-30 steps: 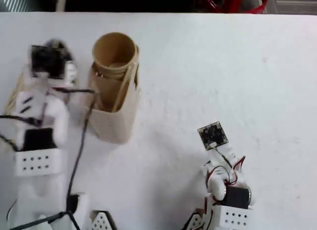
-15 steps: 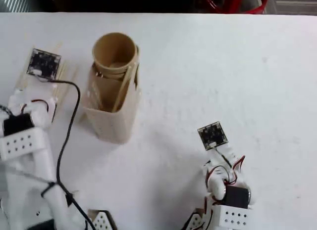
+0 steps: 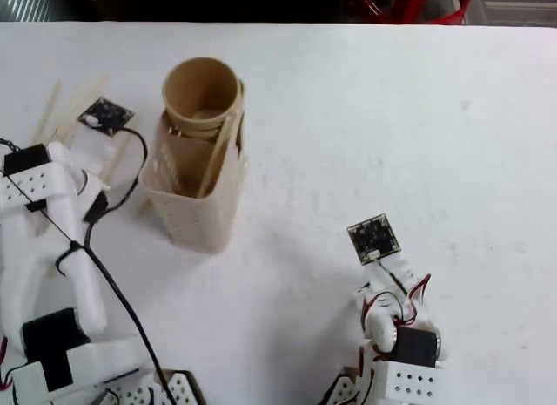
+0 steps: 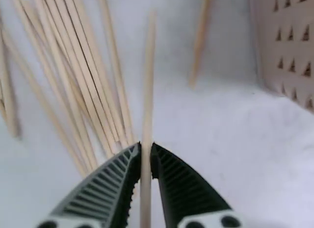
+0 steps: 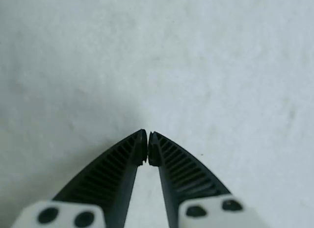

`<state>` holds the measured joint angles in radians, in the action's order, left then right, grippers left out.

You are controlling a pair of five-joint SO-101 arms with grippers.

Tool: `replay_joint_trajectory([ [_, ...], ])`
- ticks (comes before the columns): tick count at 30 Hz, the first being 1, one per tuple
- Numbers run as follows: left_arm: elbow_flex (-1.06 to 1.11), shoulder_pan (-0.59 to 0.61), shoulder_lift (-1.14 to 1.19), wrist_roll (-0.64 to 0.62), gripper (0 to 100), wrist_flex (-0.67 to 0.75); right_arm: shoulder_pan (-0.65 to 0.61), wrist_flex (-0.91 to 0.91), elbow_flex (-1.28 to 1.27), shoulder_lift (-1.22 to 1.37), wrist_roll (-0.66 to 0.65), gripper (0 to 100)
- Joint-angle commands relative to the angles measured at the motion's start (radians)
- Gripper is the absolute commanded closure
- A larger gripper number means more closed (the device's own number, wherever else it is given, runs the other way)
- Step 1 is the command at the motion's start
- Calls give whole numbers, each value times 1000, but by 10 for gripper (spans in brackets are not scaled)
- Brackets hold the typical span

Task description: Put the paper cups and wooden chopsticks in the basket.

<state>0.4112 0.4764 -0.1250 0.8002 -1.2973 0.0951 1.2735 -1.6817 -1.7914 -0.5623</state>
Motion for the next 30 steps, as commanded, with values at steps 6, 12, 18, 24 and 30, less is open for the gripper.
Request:
replay_joint_trajectory([
  [6, -3, -8, -1, -6, 901, 31, -4, 7, -9, -10, -3, 979],
  [12, -58, -16, 5, -11, 902, 52, -4, 7, -9, -10, -3, 979],
  [18, -63, -39, 21, -20, 982, 213, -4, 8, -9, -10, -3, 979],
  [24, -176, -56, 217, -163, 855, 229, -4, 7, -9, -10, -3, 979],
  [30, -396, -70, 446, -276, 853, 216, -4, 7, -9, -8, -3, 979],
])
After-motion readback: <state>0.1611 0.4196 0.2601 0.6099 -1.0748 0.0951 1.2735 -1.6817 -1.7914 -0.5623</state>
